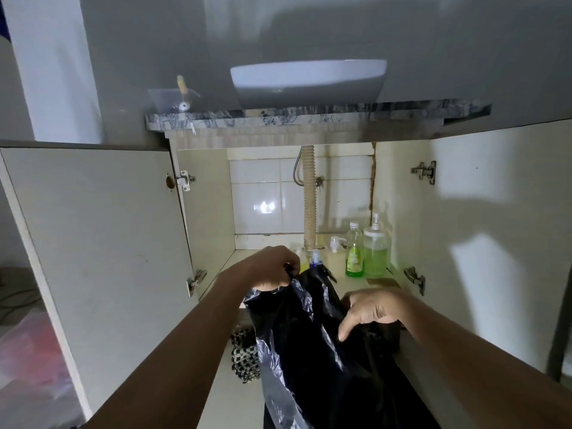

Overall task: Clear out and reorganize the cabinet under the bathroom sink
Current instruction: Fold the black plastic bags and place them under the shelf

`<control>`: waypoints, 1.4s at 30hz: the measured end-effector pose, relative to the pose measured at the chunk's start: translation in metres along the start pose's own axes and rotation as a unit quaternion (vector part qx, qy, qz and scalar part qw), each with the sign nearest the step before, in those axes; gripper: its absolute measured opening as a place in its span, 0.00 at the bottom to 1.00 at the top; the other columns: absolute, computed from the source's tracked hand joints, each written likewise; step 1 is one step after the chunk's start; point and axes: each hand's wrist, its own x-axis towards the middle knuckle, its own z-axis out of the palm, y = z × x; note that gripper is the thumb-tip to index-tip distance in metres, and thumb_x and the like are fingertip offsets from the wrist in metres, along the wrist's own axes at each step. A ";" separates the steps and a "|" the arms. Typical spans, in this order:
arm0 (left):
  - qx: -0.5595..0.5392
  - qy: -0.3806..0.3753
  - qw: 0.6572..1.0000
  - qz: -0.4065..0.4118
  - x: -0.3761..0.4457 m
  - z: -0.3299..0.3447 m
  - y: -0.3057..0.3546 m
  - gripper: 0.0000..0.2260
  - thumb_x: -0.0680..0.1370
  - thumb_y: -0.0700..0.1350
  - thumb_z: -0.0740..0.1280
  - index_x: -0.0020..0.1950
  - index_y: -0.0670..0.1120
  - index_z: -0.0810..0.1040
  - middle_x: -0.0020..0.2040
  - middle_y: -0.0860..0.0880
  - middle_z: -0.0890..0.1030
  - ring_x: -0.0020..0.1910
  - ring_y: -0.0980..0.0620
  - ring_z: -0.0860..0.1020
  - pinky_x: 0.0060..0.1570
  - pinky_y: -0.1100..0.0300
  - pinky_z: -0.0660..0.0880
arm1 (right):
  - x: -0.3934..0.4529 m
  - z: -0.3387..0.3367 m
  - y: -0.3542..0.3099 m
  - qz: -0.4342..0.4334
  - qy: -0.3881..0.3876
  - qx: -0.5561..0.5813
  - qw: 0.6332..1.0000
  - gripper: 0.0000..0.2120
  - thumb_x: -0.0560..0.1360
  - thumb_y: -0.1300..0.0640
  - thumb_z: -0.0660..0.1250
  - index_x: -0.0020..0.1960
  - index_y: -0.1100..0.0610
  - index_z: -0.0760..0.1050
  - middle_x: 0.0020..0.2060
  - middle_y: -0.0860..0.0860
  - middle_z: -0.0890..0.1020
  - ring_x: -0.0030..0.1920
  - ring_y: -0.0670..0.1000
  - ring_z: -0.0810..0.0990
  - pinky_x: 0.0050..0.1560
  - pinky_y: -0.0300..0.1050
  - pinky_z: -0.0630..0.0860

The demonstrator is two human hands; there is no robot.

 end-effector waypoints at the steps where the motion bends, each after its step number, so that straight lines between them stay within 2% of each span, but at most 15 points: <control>1: -0.005 0.029 0.999 -0.015 0.000 0.001 -0.006 0.14 0.73 0.32 0.63 0.35 0.50 0.71 0.39 0.51 0.74 0.40 0.50 0.72 0.36 0.62 0.67 | -0.005 -0.004 0.000 -0.005 0.022 -0.006 1.000 0.33 0.68 0.55 0.75 0.68 0.60 0.64 0.64 0.53 0.69 0.67 0.54 0.68 0.68 0.45 0.67; 5: -0.007 0.087 0.993 -0.081 -0.003 0.010 -0.031 0.12 0.75 0.34 0.66 0.55 0.47 0.75 0.57 0.45 0.79 0.47 0.50 0.72 0.45 0.61 0.68 | -0.020 -0.022 -0.009 -0.075 0.167 -0.080 0.980 0.11 0.71 0.54 0.71 0.48 0.54 0.70 0.44 0.50 0.75 0.43 0.48 0.75 0.39 0.40 0.69; 8: -0.045 0.079 0.992 -0.087 -0.005 0.013 -0.038 0.35 0.71 0.41 0.74 0.74 0.50 0.61 0.69 0.44 0.71 0.61 0.47 0.72 0.58 0.58 0.69 | -0.025 -0.032 -0.022 -0.156 0.273 -0.130 0.940 0.05 0.73 0.59 0.69 0.43 0.56 0.72 0.38 0.50 0.76 0.37 0.49 0.75 0.35 0.40 0.67; 11: -0.092 0.113 0.989 -0.015 -0.006 0.009 -0.025 0.46 0.68 0.46 0.78 0.78 0.51 0.52 0.77 0.50 0.59 0.75 0.49 0.60 0.68 0.62 0.57 | -0.031 -0.032 -0.037 -0.227 0.317 -0.189 0.901 0.07 0.72 0.62 0.68 0.38 0.56 0.71 0.31 0.46 0.73 0.34 0.50 0.75 0.31 0.37 0.64; 13: -0.082 0.109 0.990 0.028 -0.004 0.007 -0.015 0.45 0.67 0.47 0.78 0.77 0.52 0.56 0.77 0.51 0.59 0.75 0.51 0.59 0.67 0.64 0.55 | -0.032 -0.028 -0.046 -0.252 0.315 -0.227 0.886 0.06 0.72 0.62 0.67 0.38 0.58 0.72 0.30 0.47 0.72 0.32 0.49 0.73 0.29 0.37 0.63; 16: -0.020 0.069 0.997 0.036 0.002 0.011 -0.007 0.29 0.67 0.50 0.77 0.67 0.51 0.74 0.73 0.49 0.67 0.71 0.49 0.65 0.67 0.58 0.62 | -0.033 -0.020 -0.059 -0.259 0.302 -0.257 0.881 0.14 0.72 0.60 0.67 0.32 0.51 0.65 0.29 0.45 0.71 0.29 0.45 0.70 0.28 0.37 0.62; 19: -0.005 0.014 1.000 0.001 0.006 0.021 -0.007 0.15 0.68 0.49 0.77 0.50 0.45 0.81 0.50 0.47 0.83 0.50 0.48 0.79 0.52 0.57 0.74 | -0.034 -0.016 -0.063 -0.236 0.279 -0.279 0.888 0.15 0.72 0.59 0.68 0.33 0.51 0.64 0.30 0.46 0.71 0.29 0.45 0.70 0.28 0.38 0.63; 21: 0.011 -0.012 1.000 -0.017 0.005 0.025 -0.011 0.12 0.69 0.48 0.75 0.49 0.43 0.82 0.45 0.45 0.84 0.44 0.48 0.81 0.50 0.55 0.77 | -0.035 -0.016 -0.060 -0.189 0.234 -0.298 0.906 0.10 0.70 0.58 0.71 0.40 0.55 0.69 0.35 0.49 0.75 0.34 0.49 0.75 0.31 0.40 0.68; 24: 0.043 -0.005 0.999 -0.023 0.000 0.026 -0.019 0.11 0.71 0.48 0.74 0.47 0.42 0.80 0.43 0.47 0.82 0.42 0.50 0.78 0.45 0.56 0.74 | -0.037 -0.015 -0.048 -0.072 0.132 -0.343 0.927 0.19 0.69 0.55 0.74 0.55 0.61 0.72 0.48 0.54 0.77 0.47 0.55 0.79 0.42 0.44 0.74; 26: 0.064 0.003 0.998 -0.029 -0.003 0.026 -0.025 0.11 0.71 0.49 0.74 0.45 0.43 0.80 0.39 0.49 0.79 0.40 0.51 0.76 0.40 0.59 0.70 | -0.037 -0.014 -0.040 -0.023 0.109 -0.360 0.926 0.22 0.70 0.55 0.74 0.59 0.63 0.72 0.46 0.54 0.77 0.48 0.55 0.78 0.47 0.45 0.73; 29: 0.092 0.028 0.995 -0.035 -0.005 0.027 -0.034 0.11 0.69 0.52 0.75 0.41 0.46 0.78 0.36 0.51 0.77 0.39 0.51 0.76 0.37 0.60 0.68 | -0.036 -0.018 -0.033 0.002 0.123 -0.383 0.915 0.13 0.71 0.55 0.73 0.44 0.62 0.72 0.33 0.50 0.72 0.34 0.50 0.73 0.45 0.45 0.70; 32: 0.106 0.046 0.992 -0.048 -0.007 0.027 -0.039 0.11 0.69 0.53 0.74 0.40 0.49 0.77 0.37 0.50 0.78 0.40 0.50 0.77 0.38 0.60 0.70 | -0.039 -0.023 -0.034 0.007 0.167 -0.401 0.901 0.17 0.71 0.54 0.72 0.33 0.56 0.65 0.29 0.48 0.70 0.29 0.47 0.67 0.47 0.46 0.68; 37: 0.121 0.085 0.986 -0.071 -0.010 0.025 -0.044 0.07 0.71 0.50 0.71 0.41 0.49 0.76 0.40 0.50 0.78 0.41 0.49 0.78 0.38 0.59 0.72 | -0.049 -0.032 -0.047 -0.048 0.238 -0.371 0.897 0.11 0.72 0.54 0.71 0.38 0.57 0.70 0.31 0.48 0.73 0.32 0.46 0.71 0.49 0.44 0.66; 39: 0.132 0.103 0.983 -0.080 -0.011 0.025 -0.046 0.07 0.72 0.50 0.69 0.42 0.47 0.76 0.39 0.50 0.77 0.42 0.48 0.79 0.37 0.59 0.70 | -0.055 -0.035 -0.053 -0.067 0.245 -0.363 0.897 0.07 0.72 0.57 0.71 0.47 0.59 0.76 0.37 0.50 0.79 0.40 0.50 0.76 0.52 0.46 0.68; 42: 0.143 0.129 0.977 -0.090 -0.013 0.024 -0.048 0.08 0.74 0.50 0.67 0.47 0.46 0.78 0.42 0.49 0.78 0.45 0.46 0.79 0.39 0.58 0.70 | -0.067 -0.034 -0.063 -0.078 0.251 -0.345 0.901 0.17 0.72 0.60 0.70 0.60 0.61 0.76 0.51 0.56 0.82 0.52 0.55 0.80 0.52 0.44 0.69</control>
